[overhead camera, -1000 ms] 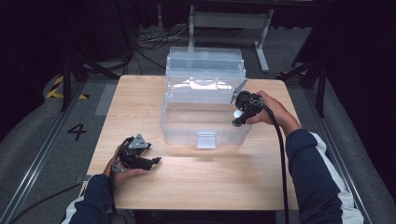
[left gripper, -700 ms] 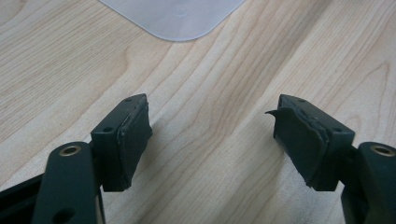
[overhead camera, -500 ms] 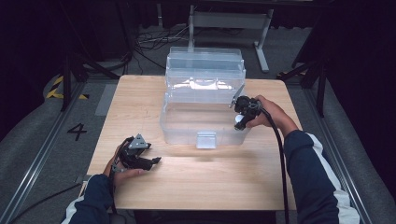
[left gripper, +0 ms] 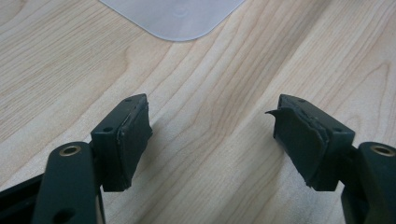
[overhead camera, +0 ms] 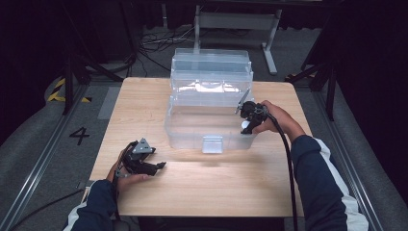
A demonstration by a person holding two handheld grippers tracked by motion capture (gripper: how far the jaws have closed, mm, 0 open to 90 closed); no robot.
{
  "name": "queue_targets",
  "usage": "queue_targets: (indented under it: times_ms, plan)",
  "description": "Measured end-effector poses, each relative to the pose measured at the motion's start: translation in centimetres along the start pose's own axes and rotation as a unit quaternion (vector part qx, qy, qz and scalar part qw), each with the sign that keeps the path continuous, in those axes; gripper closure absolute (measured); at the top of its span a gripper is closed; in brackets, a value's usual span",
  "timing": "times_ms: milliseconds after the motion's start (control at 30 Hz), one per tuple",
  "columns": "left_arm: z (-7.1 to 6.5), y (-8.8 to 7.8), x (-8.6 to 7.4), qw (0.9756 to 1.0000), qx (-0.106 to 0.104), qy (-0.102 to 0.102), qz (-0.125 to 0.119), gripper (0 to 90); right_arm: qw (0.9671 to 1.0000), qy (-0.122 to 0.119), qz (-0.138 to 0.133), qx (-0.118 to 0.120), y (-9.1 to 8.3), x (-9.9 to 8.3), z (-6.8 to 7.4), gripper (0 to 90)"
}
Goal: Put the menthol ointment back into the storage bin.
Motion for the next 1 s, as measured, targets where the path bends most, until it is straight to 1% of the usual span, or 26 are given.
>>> queue_targets:
  times_ms: [267,333,433,567,833,1000]
  plan:
    - [0.00,0.00,0.00,1.0000,0.000,0.000,0.000,27.4,1.0000,0.004,0.006,0.006,0.03,-0.06,-0.08,50.4]
    - [0.01,0.00,0.00,1.0000,0.000,0.000,0.000,27.5,1.0000,0.004,0.004,0.006,0.03,-0.06,-0.10,50.3]
    - [0.00,0.00,0.00,1.0000,0.000,0.000,0.000,27.5,0.9999,0.010,0.002,0.012,0.07,-0.15,-0.16,49.9]
    - [-0.01,0.00,0.00,1.0000,-0.001,-0.001,0.000,27.5,0.9999,0.008,0.002,0.012,0.06,-0.13,-0.17,50.0]
    - [0.00,0.00,0.00,1.0000,-0.001,-0.002,-0.001,27.6,0.9999,0.008,0.002,0.007,-0.02,-0.01,-0.21,47.1]
    - [0.00,0.00,0.00,1.0000,-0.001,-0.002,0.000,27.6,0.9998,0.013,-0.010,0.007,-0.44,-0.03,-0.31,46.7]
Point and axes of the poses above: each handheld gripper's, and its own axes: y roughly forward along the jaws, x roughly out of its top, z roughly to its left, the point moved 5 cm from there along y, roughly forward along the jaws, and after that the axes turned 13 degrees about y, right-handed, at the moved point
